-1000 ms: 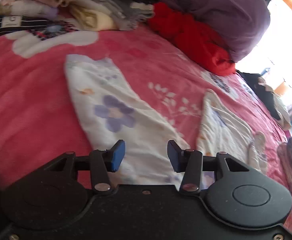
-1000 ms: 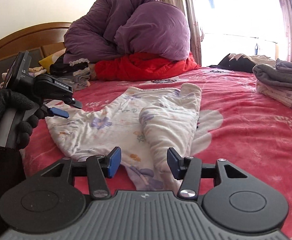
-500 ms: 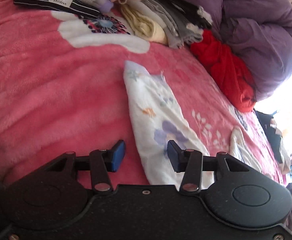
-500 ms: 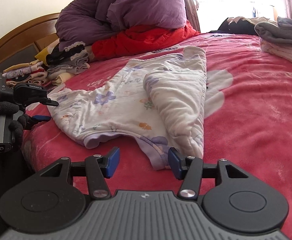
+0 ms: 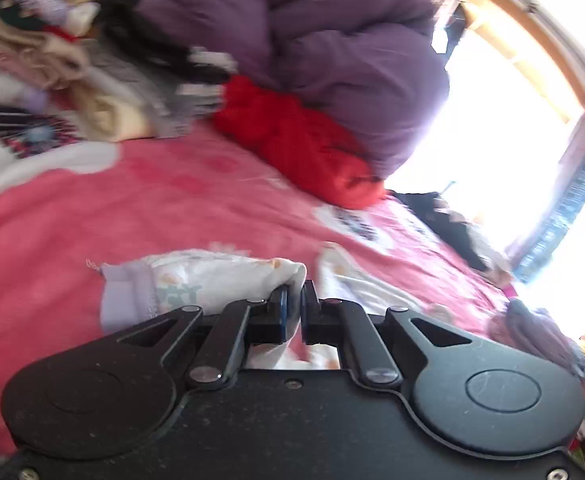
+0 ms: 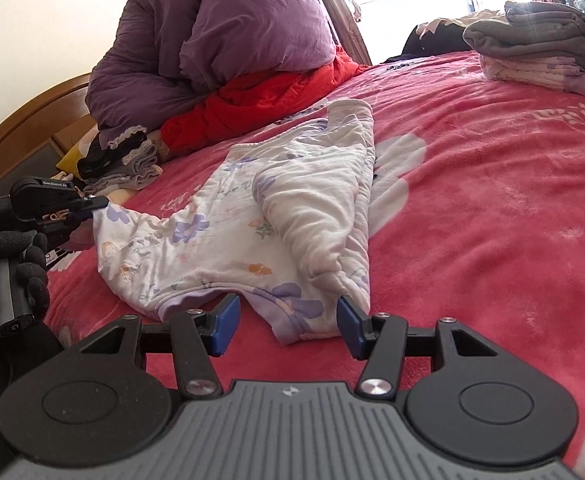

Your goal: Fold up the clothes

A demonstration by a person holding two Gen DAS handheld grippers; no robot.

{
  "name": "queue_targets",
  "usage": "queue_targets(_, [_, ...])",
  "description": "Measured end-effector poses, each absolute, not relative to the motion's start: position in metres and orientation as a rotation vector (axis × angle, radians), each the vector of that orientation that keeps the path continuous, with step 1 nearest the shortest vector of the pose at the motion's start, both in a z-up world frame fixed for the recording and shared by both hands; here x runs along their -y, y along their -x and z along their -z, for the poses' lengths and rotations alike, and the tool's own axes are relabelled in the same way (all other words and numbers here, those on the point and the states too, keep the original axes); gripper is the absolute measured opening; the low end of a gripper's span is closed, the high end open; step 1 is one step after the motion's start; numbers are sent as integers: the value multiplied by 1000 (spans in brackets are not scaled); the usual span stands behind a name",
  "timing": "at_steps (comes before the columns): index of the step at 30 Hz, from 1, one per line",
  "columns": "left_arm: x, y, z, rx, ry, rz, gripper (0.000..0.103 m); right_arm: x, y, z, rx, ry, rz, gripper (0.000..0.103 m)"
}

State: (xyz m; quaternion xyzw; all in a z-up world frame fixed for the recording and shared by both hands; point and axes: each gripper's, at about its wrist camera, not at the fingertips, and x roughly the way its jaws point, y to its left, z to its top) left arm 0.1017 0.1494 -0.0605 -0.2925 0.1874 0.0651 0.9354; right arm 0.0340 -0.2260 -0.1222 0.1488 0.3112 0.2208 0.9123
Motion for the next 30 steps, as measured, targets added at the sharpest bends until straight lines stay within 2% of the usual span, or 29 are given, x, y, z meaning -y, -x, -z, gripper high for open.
queue_targets(11, [-3, -100, 36, -371, 127, 143, 4, 269, -43, 126, -581, -660, -451, 54])
queue_targets(20, [94, -95, 65, -350, -204, 326, 4, 315, -51, 139, -490, -986, -436, 56])
queue_targets(28, [112, -101, 109, -481, -277, 486, 5, 328, -69, 157, -486, -1065, -348, 56])
queue_targets(29, [110, -100, 109, -484, -270, 506, 6, 326, -71, 158, -488, -1061, -340, 56])
queue_targets(30, [108, -99, 106, -496, -261, 538, 19, 324, -73, 158, -492, -1052, -336, 57])
